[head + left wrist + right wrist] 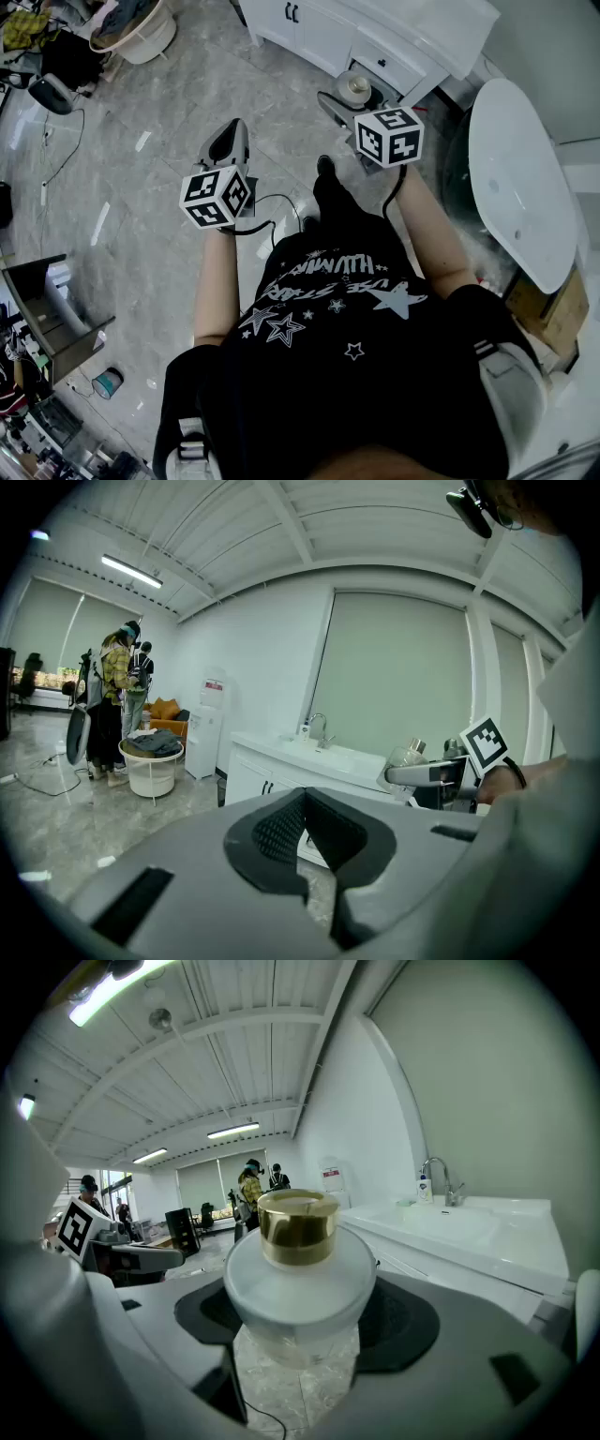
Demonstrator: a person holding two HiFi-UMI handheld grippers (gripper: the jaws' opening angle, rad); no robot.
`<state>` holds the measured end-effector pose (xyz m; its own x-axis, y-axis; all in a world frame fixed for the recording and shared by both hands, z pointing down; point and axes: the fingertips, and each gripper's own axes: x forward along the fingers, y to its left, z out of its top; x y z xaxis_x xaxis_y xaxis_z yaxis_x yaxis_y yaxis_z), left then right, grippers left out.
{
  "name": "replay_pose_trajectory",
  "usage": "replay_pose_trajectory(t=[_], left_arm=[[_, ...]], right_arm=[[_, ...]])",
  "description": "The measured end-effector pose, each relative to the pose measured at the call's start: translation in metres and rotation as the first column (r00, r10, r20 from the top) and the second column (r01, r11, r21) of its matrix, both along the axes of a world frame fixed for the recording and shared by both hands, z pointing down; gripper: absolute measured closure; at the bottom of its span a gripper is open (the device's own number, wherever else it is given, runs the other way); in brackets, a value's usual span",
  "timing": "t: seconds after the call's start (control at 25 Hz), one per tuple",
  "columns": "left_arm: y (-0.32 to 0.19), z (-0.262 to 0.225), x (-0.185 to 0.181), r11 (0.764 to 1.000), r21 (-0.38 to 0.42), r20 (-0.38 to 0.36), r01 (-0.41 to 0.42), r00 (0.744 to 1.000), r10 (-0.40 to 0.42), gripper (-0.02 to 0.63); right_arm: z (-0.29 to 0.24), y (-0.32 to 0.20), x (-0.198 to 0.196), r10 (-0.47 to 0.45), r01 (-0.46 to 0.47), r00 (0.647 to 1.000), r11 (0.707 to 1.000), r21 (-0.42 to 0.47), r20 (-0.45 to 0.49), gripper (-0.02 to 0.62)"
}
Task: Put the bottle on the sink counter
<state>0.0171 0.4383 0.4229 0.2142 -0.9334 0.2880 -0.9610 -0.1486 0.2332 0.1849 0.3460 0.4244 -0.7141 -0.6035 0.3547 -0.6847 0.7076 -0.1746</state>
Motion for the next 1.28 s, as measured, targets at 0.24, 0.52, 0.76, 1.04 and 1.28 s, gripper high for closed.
replay_pose_trajectory(t=[0.24,0.52,0.76,1.04,1.28], left_arm=[[0.004,0.000,-0.004,1.000,0.002,-0.008,0.009,1.000,-0.009,0.600],[0.005,-0.004,-0.017,0.999,0.009,-0.016,0.034,0.999,-0.033,0.599],[-0.013,-0.001,-0.022,0.999,0.000,-0.017,0.040,0.999,-0.040,0.598],[-0.070,0.016,-0.047,0.997,-0.018,-0.006,0.080,0.997,-0.080,0.599],[-0.149,0.023,-0.077,0.991,-0.033,-0.010,0.127,0.992,-0.127,0.600]], right_arm=[[0.000,0.000,-0.005,0.002,-0.002,1.000,1.000,0.002,-0.007,0.273],[-0.006,-0.003,-0.021,-0.027,0.027,1.000,1.000,0.006,-0.010,0.273],[-0.001,-0.026,-0.025,-0.027,0.027,1.000,0.999,-0.020,0.005,0.273],[0.027,-0.093,-0.044,-0.046,0.047,0.999,0.998,-0.052,0.014,0.273],[0.035,-0.178,-0.077,-0.099,0.099,0.995,0.994,-0.046,0.005,0.273]])
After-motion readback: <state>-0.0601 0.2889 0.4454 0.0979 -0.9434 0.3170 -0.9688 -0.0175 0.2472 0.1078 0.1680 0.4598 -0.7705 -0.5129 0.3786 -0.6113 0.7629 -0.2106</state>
